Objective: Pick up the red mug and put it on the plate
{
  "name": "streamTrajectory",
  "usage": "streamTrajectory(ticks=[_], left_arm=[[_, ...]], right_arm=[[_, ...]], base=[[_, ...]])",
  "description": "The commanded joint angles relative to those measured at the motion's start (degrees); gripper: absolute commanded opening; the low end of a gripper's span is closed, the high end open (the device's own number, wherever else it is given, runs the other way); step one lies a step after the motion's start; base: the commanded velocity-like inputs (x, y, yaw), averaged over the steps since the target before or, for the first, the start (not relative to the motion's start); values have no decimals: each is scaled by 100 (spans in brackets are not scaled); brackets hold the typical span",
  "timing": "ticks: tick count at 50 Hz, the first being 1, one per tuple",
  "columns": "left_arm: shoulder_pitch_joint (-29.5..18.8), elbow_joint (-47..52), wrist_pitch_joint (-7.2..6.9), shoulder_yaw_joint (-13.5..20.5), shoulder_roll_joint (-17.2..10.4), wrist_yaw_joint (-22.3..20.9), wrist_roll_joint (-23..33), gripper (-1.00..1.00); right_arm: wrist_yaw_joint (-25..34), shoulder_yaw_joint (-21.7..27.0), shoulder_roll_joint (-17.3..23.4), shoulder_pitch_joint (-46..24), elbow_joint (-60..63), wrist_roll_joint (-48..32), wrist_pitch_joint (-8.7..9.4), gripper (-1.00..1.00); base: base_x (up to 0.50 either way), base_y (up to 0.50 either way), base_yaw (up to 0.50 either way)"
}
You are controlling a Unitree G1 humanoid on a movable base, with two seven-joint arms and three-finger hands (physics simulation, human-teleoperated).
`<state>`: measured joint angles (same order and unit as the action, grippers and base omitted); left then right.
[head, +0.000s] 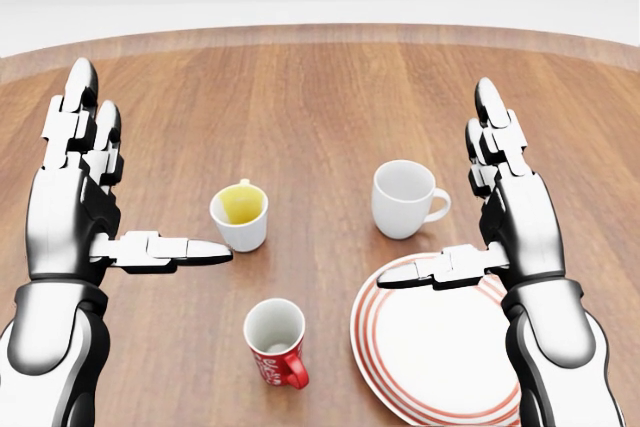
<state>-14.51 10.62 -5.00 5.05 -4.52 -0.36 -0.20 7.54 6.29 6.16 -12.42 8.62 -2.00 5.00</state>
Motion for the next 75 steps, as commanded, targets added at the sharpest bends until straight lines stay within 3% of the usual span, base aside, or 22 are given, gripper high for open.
streamTrajectory(ticks=[1,28,50,75], left_arm=[[-2,-44,0,1,-1,1,2,100],[29,-69,0,-11,9,-12,19,100],[13,82,0,2,-6,-13,25,100],[-7,61,0,-3,-3,-20,32,100]], right_arm=[[1,8,8,-31,-56,-8,0,100],[200,-101,48,9,-27,-128,0,100],[1585,-584,110,-237,-45,-2323,0,100],[1436,-1010,-284,-700,-1628,-3261,0,100]], base=[[34,0,0],[34,0,0],[0,0,0],[0,0,0]])
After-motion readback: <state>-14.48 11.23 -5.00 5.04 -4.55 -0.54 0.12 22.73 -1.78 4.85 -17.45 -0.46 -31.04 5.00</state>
